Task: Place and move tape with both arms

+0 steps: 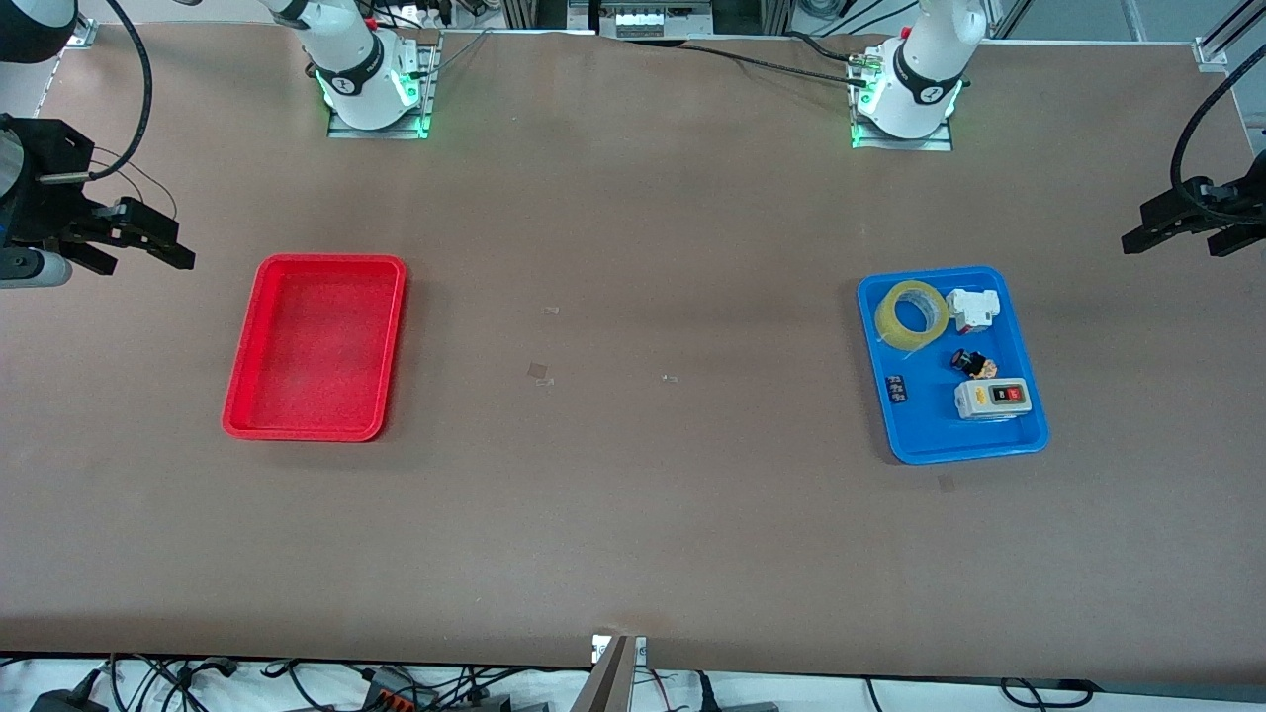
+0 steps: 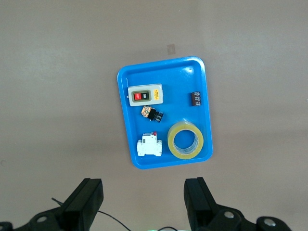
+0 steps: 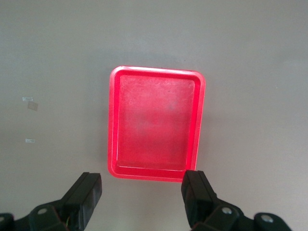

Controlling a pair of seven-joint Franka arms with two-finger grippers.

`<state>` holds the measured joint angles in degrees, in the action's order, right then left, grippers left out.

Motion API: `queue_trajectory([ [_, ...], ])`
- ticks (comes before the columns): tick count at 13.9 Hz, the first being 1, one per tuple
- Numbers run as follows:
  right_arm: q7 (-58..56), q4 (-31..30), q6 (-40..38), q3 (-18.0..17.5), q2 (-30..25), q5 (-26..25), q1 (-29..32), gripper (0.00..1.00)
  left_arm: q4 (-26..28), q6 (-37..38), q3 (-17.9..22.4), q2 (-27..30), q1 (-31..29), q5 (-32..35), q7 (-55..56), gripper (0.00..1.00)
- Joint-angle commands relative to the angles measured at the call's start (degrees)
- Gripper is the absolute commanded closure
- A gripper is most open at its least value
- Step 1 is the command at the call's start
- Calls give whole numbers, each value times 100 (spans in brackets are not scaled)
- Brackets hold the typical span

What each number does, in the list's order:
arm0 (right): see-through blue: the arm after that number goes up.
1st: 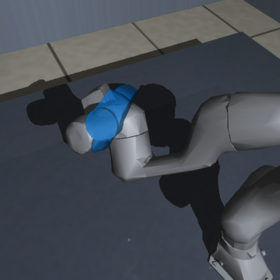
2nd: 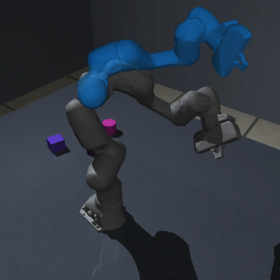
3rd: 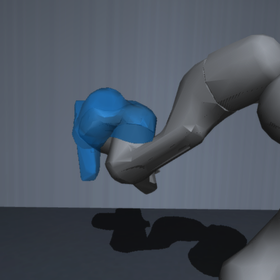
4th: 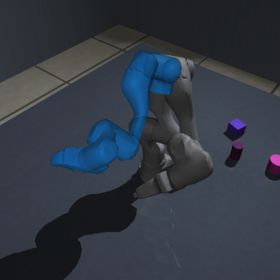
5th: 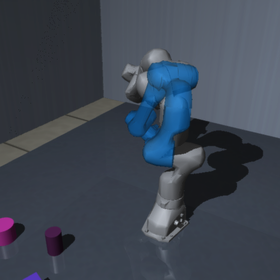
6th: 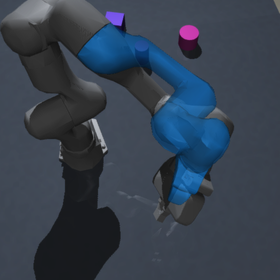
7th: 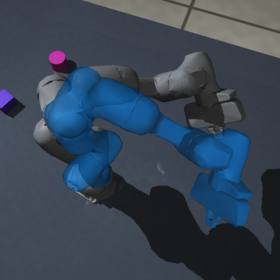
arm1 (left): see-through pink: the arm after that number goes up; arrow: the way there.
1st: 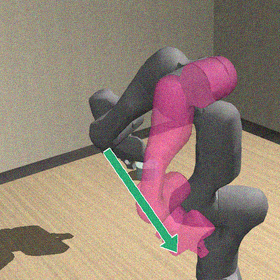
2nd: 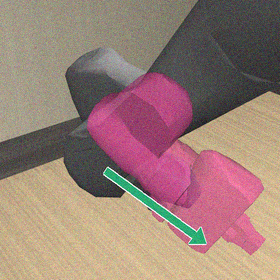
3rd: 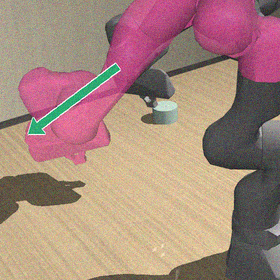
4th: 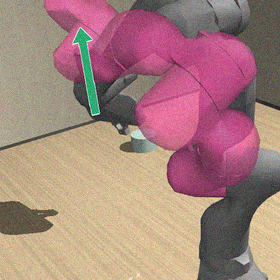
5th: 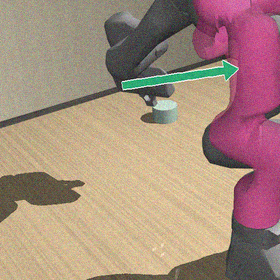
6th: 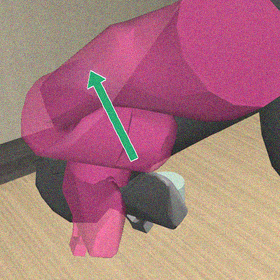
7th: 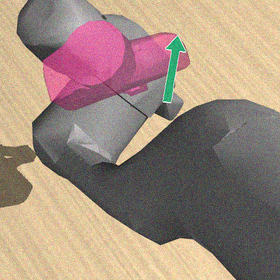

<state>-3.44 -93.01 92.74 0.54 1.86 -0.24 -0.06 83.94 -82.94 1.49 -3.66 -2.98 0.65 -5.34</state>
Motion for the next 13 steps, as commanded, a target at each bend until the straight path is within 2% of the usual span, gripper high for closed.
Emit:
queue_trajectory([
  [1,-78,-15,-72,-116,-89,-20,111,0,-71,208,-17,-38,-18,111,50,0],
  [3,-95,-6,-72,-116,-89,-19,111,0,-54,217,-17,-152,-9,93,59,0],
  [7,-104,-6,-98,-116,-89,-28,111,0,744,-186,-61,-126,8,-38,68,0],
  [10,-104,2,-28,-116,-80,-20,111,0,1745,-1046,-78,32,8,-56,68,0],
  [13,-104,2,-28,-116,-80,-20,103,0,2913,-2240,-228,155,-1,-47,68,0],
])
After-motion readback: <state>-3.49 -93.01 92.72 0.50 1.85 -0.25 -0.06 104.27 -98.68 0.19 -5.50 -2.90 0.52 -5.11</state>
